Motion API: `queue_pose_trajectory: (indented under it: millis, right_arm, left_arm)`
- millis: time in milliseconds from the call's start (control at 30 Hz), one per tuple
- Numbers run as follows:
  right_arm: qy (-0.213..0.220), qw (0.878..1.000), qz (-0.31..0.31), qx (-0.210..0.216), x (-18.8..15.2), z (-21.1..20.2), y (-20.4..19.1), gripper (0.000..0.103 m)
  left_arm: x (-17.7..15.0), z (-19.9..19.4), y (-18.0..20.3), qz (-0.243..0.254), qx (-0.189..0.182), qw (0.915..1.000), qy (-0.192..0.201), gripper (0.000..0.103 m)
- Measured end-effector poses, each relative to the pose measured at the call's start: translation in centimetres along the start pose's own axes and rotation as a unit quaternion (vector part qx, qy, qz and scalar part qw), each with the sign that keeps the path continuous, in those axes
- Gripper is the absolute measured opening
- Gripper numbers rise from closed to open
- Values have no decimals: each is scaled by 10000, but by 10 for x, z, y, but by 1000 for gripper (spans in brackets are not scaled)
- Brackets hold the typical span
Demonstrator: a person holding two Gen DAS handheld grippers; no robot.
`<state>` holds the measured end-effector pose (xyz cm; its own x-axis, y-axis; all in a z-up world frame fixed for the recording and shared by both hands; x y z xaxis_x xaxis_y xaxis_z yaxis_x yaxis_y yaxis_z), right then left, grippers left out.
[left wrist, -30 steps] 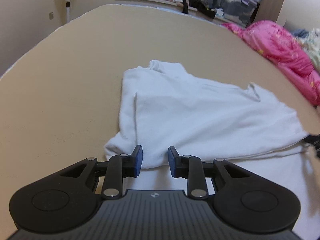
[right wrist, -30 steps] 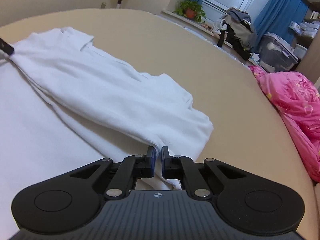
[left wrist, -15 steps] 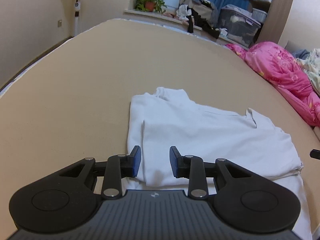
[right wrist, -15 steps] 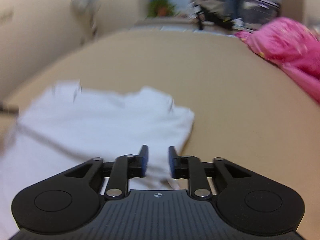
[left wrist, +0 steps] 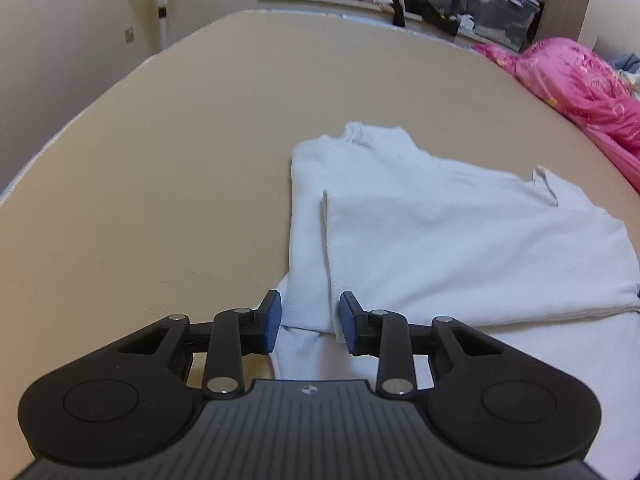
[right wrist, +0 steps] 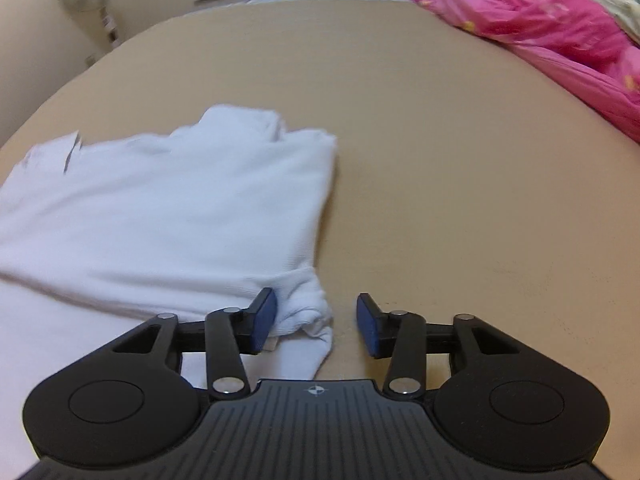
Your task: Fold small clothes
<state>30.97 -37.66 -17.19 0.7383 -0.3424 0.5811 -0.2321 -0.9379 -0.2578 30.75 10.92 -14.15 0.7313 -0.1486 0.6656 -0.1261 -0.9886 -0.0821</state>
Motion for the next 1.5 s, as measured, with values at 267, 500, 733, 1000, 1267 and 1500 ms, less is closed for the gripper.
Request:
queue_pose_trajectory:
  millis: [267, 500, 733, 1000, 1267, 1500]
  right_arm:
    - [1092, 9929, 359, 299, 3, -110, -5, 45]
    - [1343, 9884, 457, 541, -41, -179, -4, 46]
    - [1151, 9907, 673, 275, -99, -207, 24, 46]
    - [316, 9933, 1045, 388, -150, -207, 46, 46]
    - [-786, 9899, 1178, 12, -195, -175, 54, 46]
    - [-1236, 9863, 1047, -301, -216, -158, 53, 46]
  left_arm:
    - [-5, -67, 10, 228, 104, 9989, 406, 39]
    - [-27, -104, 2, 375, 141, 9979, 503, 42]
    - [-60, -126, -13, -341, -249, 9990, 117, 42]
    - [-118, -178, 1, -1186, -969, 9876, -332, 39]
    - [-198, -172, 17, -636, -730, 9860, -1357, 43]
    - [-219, -173, 10, -707, -600, 9825, -1614, 42]
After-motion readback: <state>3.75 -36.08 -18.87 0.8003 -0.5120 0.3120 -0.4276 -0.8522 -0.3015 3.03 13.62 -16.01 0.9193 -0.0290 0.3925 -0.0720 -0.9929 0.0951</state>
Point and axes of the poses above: each gripper's, at about its wrist camera, not at the fingertips, and z roughly the way its jaws point, y to its right, x to its top, the point moved 10 cm from there along z, roughly the way its jaws point, and after that the axes turned 14 degrees about z, right-handed, at the moved point
